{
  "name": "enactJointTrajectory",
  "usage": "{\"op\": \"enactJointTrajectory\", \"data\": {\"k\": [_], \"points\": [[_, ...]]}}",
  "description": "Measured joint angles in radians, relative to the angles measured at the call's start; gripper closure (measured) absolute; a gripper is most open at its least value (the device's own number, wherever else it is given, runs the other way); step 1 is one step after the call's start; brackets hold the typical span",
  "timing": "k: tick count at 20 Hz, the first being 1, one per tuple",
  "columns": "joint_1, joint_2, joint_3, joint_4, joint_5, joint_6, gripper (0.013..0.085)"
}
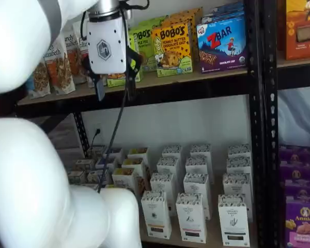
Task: Pick up the white box with a yellow strip in the middle, on the bottom shelf, the fourth box from the left
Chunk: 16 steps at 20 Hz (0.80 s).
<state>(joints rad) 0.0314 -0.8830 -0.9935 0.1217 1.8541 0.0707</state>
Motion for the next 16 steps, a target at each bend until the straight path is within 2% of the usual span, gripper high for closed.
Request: {"op": "enactJointTrajectory", "data": {"k": [8,16], "points": [[0.089,0.010,0.112,-0.031,-0.094,0.073,0.0130],[0.114,0.020,0.214,-0.035,-0.216,0.090,0.0130]]}}
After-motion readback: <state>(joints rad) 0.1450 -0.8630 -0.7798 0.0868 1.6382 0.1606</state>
